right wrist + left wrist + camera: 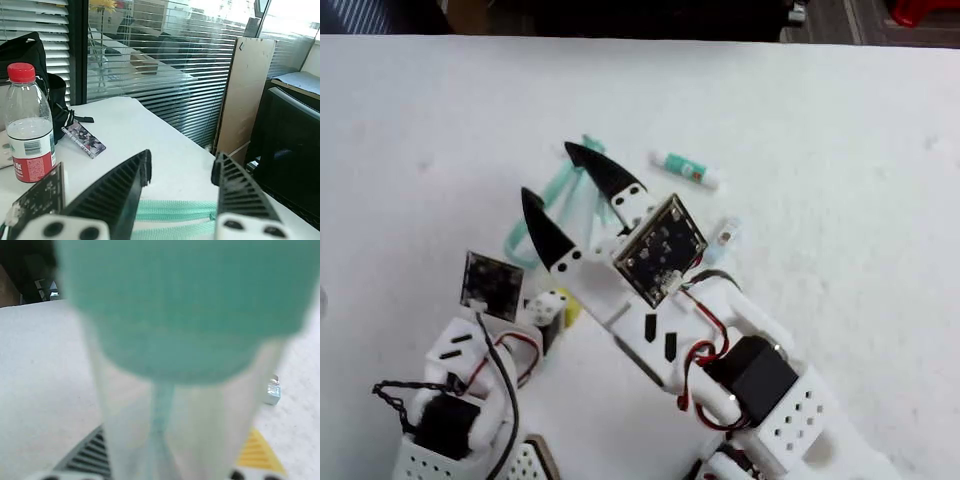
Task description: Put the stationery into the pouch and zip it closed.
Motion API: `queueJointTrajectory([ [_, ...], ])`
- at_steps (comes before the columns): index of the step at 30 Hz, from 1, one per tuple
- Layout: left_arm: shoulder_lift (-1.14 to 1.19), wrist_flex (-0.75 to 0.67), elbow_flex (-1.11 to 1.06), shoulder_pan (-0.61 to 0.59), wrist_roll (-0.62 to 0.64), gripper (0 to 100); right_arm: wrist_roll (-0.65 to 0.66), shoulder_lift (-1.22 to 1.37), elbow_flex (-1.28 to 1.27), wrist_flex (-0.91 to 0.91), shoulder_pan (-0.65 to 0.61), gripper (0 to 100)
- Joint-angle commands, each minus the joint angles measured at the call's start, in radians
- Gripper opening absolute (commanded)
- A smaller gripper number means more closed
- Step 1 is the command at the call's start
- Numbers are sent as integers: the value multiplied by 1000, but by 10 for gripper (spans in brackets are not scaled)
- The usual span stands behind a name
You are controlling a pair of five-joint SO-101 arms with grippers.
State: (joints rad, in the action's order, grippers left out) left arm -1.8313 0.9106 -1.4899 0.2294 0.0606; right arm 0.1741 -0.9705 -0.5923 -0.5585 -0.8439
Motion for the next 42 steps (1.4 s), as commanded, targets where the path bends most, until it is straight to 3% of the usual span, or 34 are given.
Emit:
queueJointTrajectory([
  [1,-1,8,40,-7,-6,231,20,-18,12,-2,-1,184],
  [16,-1,-89,-5,-145,3,229,-43,-8,52,-4,136,183],
  [27,-1,-89,0,-147,3,229,181,2,43,-272,271,183],
  [32,-1,-87,0,-163,5,229,187,147,-21,-263,302,183],
  [36,-1,-60,2,-179,141,233,187,309,-69,-183,306,183],
  [42,-1,3,41,-150,77,234,187,423,-74,-171,323,183],
])
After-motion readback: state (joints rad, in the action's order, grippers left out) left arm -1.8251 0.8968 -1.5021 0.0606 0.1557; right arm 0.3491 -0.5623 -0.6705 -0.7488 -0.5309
